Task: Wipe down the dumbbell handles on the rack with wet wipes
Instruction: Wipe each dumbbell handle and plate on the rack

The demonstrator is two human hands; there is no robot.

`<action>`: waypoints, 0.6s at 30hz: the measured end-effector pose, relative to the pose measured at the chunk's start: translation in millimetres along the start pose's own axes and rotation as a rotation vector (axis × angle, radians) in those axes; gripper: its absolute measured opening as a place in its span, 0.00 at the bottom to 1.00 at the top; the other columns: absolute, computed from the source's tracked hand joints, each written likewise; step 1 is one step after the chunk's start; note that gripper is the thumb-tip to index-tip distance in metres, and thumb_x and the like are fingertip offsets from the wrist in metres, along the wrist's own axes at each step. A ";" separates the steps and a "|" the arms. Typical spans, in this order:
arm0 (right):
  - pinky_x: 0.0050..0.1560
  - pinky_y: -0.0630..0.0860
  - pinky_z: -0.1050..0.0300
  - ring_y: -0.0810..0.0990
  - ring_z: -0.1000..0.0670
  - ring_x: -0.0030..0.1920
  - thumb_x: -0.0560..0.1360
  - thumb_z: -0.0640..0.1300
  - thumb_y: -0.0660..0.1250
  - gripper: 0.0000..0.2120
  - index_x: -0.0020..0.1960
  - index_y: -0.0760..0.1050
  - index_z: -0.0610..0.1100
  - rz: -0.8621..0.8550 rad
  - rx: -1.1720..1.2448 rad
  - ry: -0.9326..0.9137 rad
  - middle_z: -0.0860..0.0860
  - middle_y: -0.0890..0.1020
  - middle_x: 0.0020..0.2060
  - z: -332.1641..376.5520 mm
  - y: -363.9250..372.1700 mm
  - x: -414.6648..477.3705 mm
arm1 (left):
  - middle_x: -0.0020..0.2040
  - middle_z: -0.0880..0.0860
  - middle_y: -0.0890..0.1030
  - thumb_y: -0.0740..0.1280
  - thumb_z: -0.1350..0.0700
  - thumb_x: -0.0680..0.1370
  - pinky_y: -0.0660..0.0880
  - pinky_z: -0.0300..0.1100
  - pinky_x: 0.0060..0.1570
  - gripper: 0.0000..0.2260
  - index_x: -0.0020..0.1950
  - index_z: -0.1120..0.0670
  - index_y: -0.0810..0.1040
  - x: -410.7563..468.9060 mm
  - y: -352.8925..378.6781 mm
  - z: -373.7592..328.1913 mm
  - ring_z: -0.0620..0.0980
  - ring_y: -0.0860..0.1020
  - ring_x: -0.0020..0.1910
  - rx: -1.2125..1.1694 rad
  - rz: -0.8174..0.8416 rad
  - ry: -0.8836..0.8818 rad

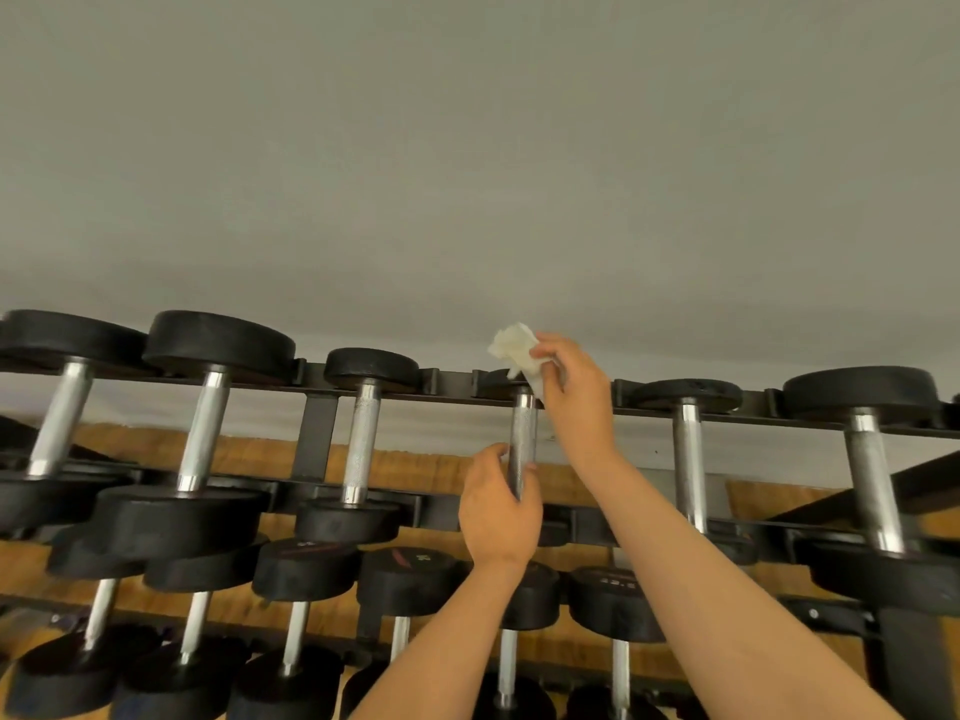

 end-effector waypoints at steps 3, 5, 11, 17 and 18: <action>0.65 0.74 0.50 0.79 0.42 0.62 0.77 0.31 0.65 0.11 0.57 0.81 0.37 0.053 -0.154 -0.021 0.41 0.81 0.59 -20.7 11.6 -1.0 | 0.59 0.47 0.78 0.64 0.46 0.79 0.69 0.33 0.48 0.17 0.64 0.52 0.74 -1.8 -1.0 1.0 0.44 0.77 0.56 -0.003 -0.027 0.003; 0.68 0.72 0.43 0.77 0.42 0.65 0.77 0.31 0.65 0.14 0.62 0.79 0.37 0.081 -0.210 -0.048 0.41 0.80 0.61 -25.1 17.2 -6.0 | 0.58 0.47 0.79 0.63 0.45 0.78 0.70 0.33 0.48 0.17 0.63 0.52 0.74 -2.2 -0.4 1.3 0.44 0.78 0.55 -0.010 -0.037 0.016; 0.77 0.51 0.49 0.54 0.52 0.77 0.79 0.30 0.60 0.27 0.77 0.59 0.40 0.191 -0.349 -0.133 0.49 0.59 0.76 -26.8 32.1 -27.8 | 0.70 0.48 0.70 0.64 0.52 0.81 0.65 0.37 0.65 0.21 0.74 0.52 0.66 2.1 -4.8 -2.8 0.39 0.66 0.67 -0.165 0.022 0.060; 0.78 0.54 0.48 0.54 0.52 0.78 0.79 0.34 0.63 0.31 0.78 0.56 0.45 0.200 -0.154 0.006 0.50 0.59 0.77 -31.1 30.2 -31.6 | 0.73 0.46 0.66 0.60 0.59 0.83 0.56 0.30 0.71 0.17 0.72 0.52 0.69 61.2 -31.4 -59.6 0.40 0.62 0.73 -0.221 -0.007 0.312; 0.77 0.56 0.45 0.56 0.51 0.77 0.79 0.35 0.64 0.32 0.78 0.55 0.46 0.193 -0.112 0.043 0.50 0.61 0.77 -32.2 28.8 -31.7 | 0.73 0.48 0.68 0.60 0.58 0.83 0.58 0.32 0.71 0.17 0.72 0.52 0.70 71.3 -27.9 -67.3 0.42 0.63 0.73 -0.217 0.023 0.326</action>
Point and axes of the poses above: each hand's wrist, its own x-axis towards the middle knuckle, its own y-axis out of the palm, z = x × y, the point moved 7 cm from there along x, towards the middle knuckle
